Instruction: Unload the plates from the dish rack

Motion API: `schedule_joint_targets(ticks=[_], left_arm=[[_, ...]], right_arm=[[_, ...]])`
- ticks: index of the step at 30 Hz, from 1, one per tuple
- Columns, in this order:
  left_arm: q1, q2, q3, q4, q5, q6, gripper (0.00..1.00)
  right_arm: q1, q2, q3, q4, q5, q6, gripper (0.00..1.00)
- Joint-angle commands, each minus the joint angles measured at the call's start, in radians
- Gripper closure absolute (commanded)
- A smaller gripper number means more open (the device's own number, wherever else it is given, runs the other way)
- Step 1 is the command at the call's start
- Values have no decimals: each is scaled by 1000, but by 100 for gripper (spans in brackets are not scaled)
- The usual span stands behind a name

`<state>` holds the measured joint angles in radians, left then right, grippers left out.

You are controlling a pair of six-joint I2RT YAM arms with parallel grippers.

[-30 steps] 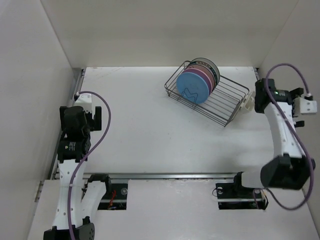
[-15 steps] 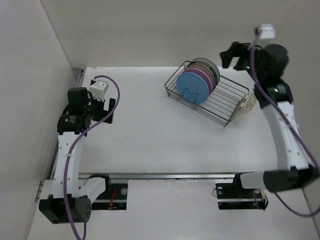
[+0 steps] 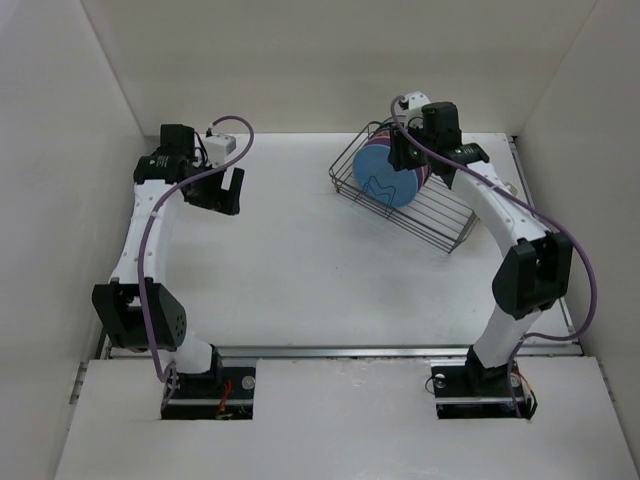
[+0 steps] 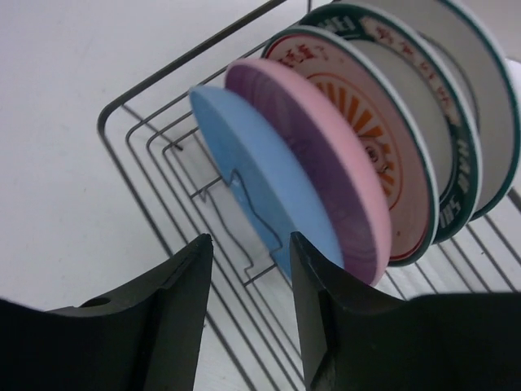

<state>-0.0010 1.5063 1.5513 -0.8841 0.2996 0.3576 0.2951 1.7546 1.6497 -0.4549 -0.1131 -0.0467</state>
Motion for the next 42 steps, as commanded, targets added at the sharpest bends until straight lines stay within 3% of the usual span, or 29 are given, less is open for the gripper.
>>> schedule_joint_targets(ticks=[1, 9, 16, 20, 26, 34, 42], left_arm=[[-11, -29, 29, -38, -2, 1, 13], [-20, -84, -68, 34, -31, 1, 13], [-21, -84, -68, 25, -43, 1, 15], [-30, -84, -68, 14, -53, 1, 16], [-30, -93, -91, 5, -53, 1, 17], [-30, -113, -80, 5, -73, 11, 19], [-30, -169, -114, 14, -73, 0, 19]], right_arm=[[2, 40, 81, 58, 76, -8, 52], [36, 13, 5, 131, 223, -8, 52], [36, 166, 96, 62, 271, -19, 55], [36, 207, 96, 62, 262, -19, 67], [47, 198, 67, 62, 271, -42, 100], [84, 76, 36, 87, 369, -96, 100], [84, -32, 18, 105, 332, -96, 100]])
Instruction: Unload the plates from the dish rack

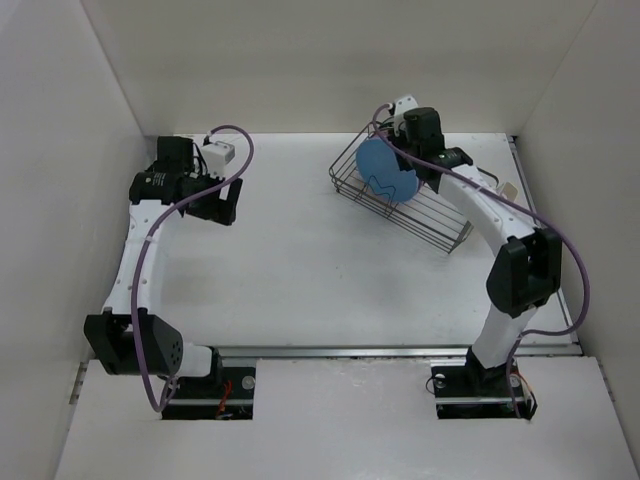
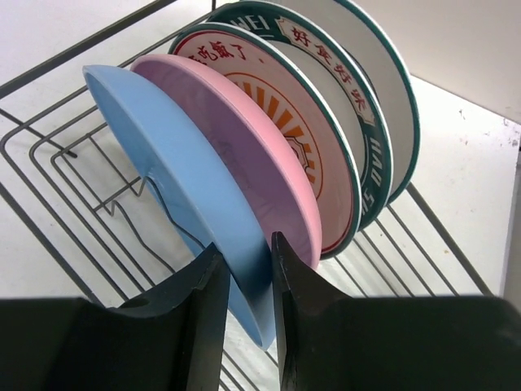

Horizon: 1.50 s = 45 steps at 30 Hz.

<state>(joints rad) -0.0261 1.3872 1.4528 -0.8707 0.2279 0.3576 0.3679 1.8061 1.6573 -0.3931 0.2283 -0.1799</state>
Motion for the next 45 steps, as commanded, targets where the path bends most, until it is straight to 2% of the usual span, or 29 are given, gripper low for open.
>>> schedule_joint_targets(ticks=[1, 12, 15, 19, 20, 24, 27, 28, 31, 37, 43, 45], left_arm=[[-5, -50, -16, 10, -1, 0, 19], [-5, -59, -25, 29, -30, -40, 21], [-5, -50, -16, 29, -41, -61, 22], [-5, -31, -6, 38, -41, -86, 22], [-5, -31, -6, 38, -41, -100, 22], [-5, -11, -6, 29, -41, -109, 22], [-5, -11, -6, 19, -41, -109, 24], [-5, -11, -15, 19, -41, -100, 24], [-5, -20, -25, 28, -41, -100, 24], [-5, -20, -46, 19, -22, -100, 24], [-5, -20, -77, 19, -41, -100, 24], [-5, -20, -77, 19, -41, -100, 24]], right_arm=[[11, -83, 10, 52, -9, 37, 100], [92, -290, 24, 68, 71, 37, 100], [138, -321, 0, 48, -1, 84, 100], [175, -321, -103, 69, -223, 174, 100], [193, -306, -158, 80, -251, 184, 100], [194, -226, -203, 80, -274, 276, 100], [169, -226, -232, 80, -311, 358, 78], [158, -226, -244, 97, -322, 378, 59], [158, -200, -254, 119, -348, 399, 45], [158, -146, -263, 119, -379, 410, 45], [131, -163, -263, 106, -314, 430, 44], [88, -175, -205, 106, -284, 439, 43]])
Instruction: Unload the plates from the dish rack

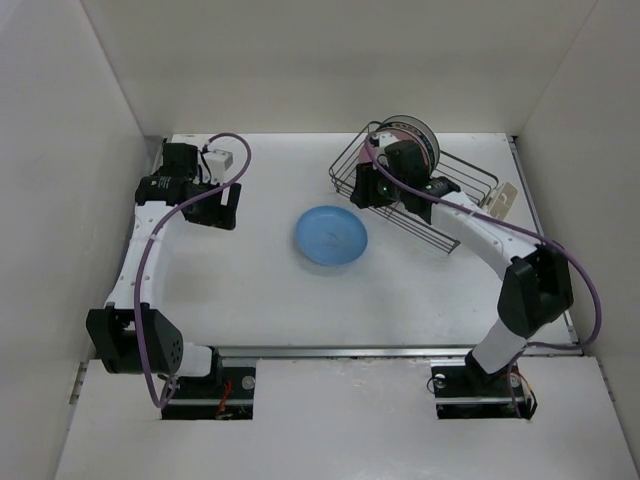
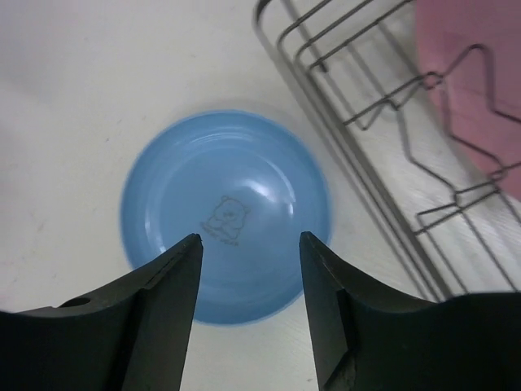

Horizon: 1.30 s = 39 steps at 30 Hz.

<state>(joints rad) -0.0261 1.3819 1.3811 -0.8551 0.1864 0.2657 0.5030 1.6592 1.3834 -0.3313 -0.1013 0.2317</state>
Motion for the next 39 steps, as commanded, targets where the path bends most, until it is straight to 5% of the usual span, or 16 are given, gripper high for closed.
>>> schedule_joint_targets(ticks=[1, 9, 20, 23, 26, 27, 39], left_arm=[[-5, -15, -5, 4, 1, -8, 24], [-5, -15, -5, 4, -8, -17, 24], [-5, 12, -5, -7, -38, -17, 24], [-5, 12, -5, -7, -47, -26, 24], [-5, 23, -5, -7, -47, -36, 24], [-5, 34, -5, -7, -47, -36, 25], [-5, 34, 4, -7, -38, -36, 25]], right_arm=[[-78, -29, 112, 17, 113, 27, 43], [-213, 144, 308, -86, 271, -83, 46], [-264, 321, 439, -89, 268, -152, 59], [-264, 321, 428, -80, 268, -152, 66], [-264, 353, 428, -69, 268, -175, 85], [-264, 373, 451, -92, 294, -186, 100], [-202, 22, 310, 118, 508, -269, 100]])
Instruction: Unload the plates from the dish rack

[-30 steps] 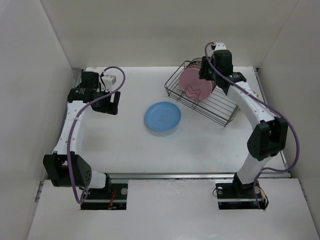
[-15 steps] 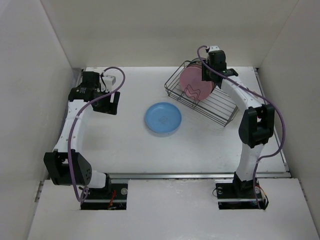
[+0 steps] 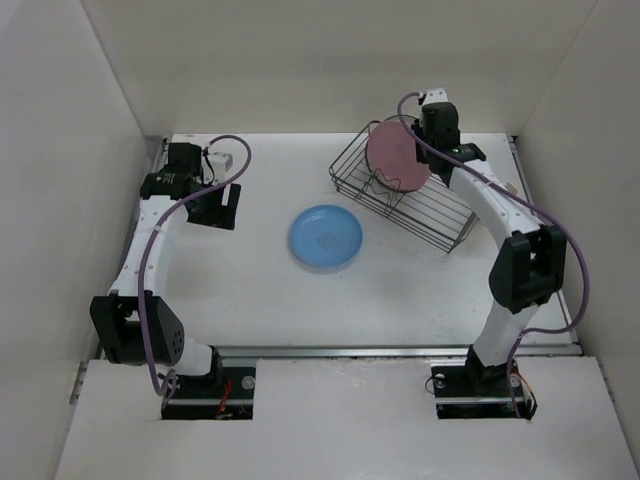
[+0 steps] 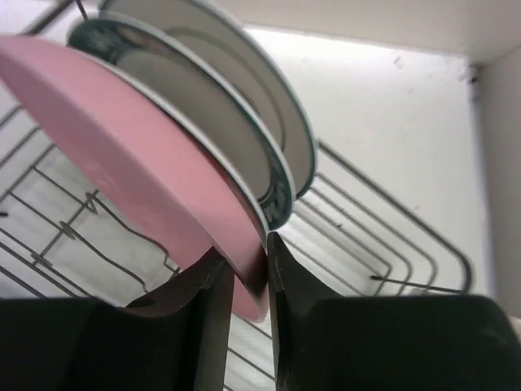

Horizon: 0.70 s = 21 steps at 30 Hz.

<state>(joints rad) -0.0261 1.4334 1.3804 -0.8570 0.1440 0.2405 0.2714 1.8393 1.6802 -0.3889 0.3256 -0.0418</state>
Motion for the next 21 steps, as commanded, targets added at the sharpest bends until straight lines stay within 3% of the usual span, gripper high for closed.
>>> schedule_joint_targets(ticks=[1, 9, 13, 17, 18, 19, 20, 21], left_arm=[[-5, -18, 5, -5, 5, -10, 25], [-5, -27, -14, -5, 5, -10, 25], [-5, -36, -23, 4, 5, -10, 25], [-5, -36, -23, 4, 14, -20, 26], [-5, -36, -23, 4, 14, -20, 26], [-5, -36, -23, 4, 14, -20, 26], [-5, -36, -23, 4, 14, -20, 26], [-5, -36, -23, 4, 14, -20, 26]], right_arm=[[29, -173, 0, 188, 81, -4, 100], [38, -215, -19, 186, 92, 5, 100], [38, -261, -19, 177, -21, 52, 100], [26, -227, -37, 104, -37, 108, 100], [17, -212, -37, 75, -61, 141, 97], [8, -197, -27, 14, -98, 160, 76], [-15, -172, -27, -10, -159, 187, 31], [-27, -172, -51, -24, -177, 225, 19]])
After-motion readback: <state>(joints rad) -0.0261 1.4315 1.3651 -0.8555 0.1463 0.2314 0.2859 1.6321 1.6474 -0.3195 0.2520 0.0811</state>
